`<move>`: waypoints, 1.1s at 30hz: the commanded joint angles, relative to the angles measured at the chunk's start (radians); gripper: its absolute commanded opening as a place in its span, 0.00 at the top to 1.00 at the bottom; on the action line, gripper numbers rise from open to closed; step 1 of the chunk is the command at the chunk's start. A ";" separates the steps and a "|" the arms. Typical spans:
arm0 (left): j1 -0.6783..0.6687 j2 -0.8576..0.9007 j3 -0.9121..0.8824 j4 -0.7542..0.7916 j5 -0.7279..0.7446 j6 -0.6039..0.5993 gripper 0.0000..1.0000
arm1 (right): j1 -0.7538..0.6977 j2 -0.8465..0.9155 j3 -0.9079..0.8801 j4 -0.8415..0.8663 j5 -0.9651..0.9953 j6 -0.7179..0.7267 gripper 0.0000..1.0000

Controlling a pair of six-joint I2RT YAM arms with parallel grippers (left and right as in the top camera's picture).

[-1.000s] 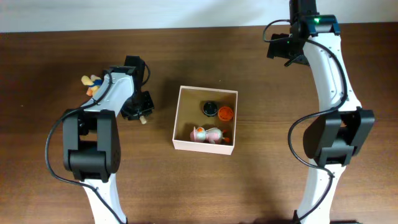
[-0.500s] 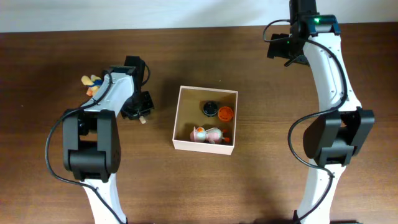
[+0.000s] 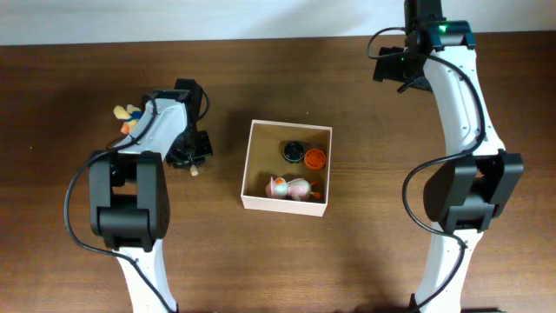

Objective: Pack container
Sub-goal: 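Lift the rattle drum and carry it over the box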

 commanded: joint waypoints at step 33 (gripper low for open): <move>-0.262 0.017 0.731 -0.524 -0.049 0.116 0.86 | -0.003 0.004 -0.005 0.000 0.002 0.009 0.01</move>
